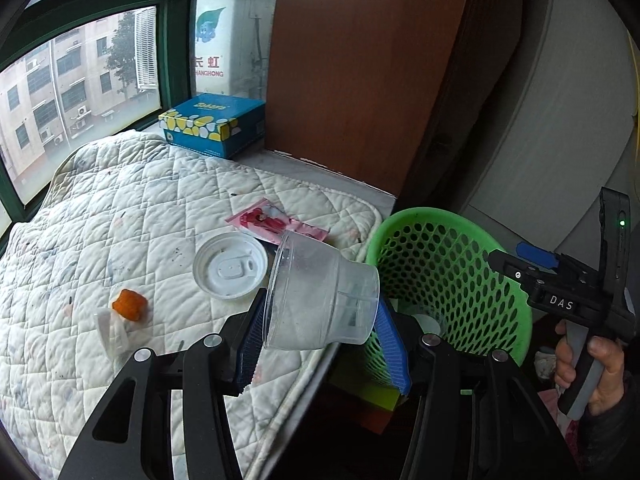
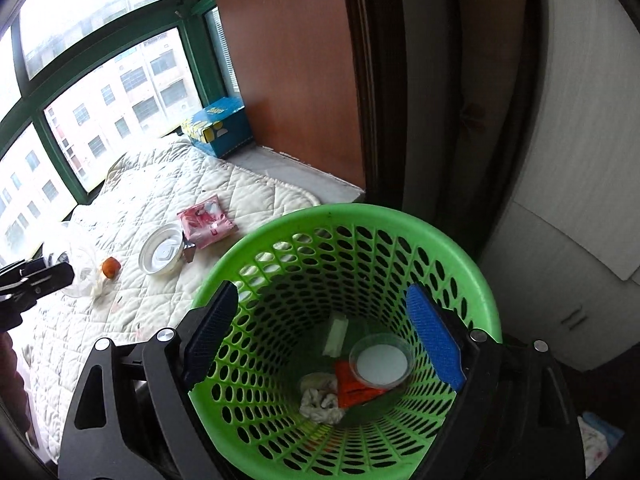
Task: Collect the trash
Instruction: 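Drop the foam block with the right gripper and the clear cup with the left into the basket, then move the left gripper to the sealed pudding cup and grasp it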
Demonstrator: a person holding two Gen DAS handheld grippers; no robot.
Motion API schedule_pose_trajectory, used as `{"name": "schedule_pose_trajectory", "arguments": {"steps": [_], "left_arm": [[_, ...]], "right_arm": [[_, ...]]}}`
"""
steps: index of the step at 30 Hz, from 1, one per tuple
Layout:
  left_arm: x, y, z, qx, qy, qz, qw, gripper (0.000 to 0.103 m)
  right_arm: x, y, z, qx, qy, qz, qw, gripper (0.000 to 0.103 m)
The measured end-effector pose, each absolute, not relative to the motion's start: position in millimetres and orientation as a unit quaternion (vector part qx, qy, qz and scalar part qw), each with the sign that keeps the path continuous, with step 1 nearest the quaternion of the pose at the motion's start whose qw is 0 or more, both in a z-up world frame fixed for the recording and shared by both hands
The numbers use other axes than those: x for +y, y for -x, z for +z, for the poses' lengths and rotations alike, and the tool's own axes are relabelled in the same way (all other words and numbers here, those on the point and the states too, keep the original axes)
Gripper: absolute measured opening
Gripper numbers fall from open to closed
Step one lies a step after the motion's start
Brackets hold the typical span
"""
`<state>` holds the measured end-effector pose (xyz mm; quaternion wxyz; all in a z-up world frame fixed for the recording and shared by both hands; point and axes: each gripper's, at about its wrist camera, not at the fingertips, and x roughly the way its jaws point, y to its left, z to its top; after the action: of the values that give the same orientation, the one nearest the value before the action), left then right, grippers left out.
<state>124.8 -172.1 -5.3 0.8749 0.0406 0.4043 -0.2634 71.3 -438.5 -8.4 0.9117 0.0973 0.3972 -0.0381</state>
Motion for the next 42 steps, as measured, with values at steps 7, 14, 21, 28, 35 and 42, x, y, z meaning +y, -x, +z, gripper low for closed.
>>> {"name": "schedule_pose_trajectory", "arguments": {"steps": [7,14,21,28,35,42], "left_arm": [[-217.8,-123.9,-13.1,0.416,-0.061,-0.292,0.859,0.05],[-257.2,-127.8,-21.4,0.43,-0.079,-0.31,0.845,0.051],[-291.8,-124.7,-29.0,0.432,-0.104,-0.327,0.834,0.051],[-305.1,-122.8,-35.2,0.435,-0.105,-0.334,0.829,0.069],[-283.5,-124.3,-34.5,0.434,-0.095,-0.317,0.838,0.072],[-238.4,-127.8,-32.0,0.427,-0.081,-0.276,0.857,0.073]], "right_arm": [[-454.3,-58.2,-3.4,0.392,-0.101,-0.049,0.913,0.086],[-470.5,-46.9,-1.4,0.386,-0.111,-0.059,0.914,0.086],[-484.0,-41.6,-4.7,0.384,-0.125,-0.069,0.912,0.086],[-493.5,-36.6,-6.8,0.383,-0.135,-0.08,0.91,0.086],[-487.0,-39.2,-7.9,0.384,-0.137,-0.072,0.91,0.086],[-467.8,-48.3,-7.3,0.387,-0.131,-0.052,0.911,0.086]]}}
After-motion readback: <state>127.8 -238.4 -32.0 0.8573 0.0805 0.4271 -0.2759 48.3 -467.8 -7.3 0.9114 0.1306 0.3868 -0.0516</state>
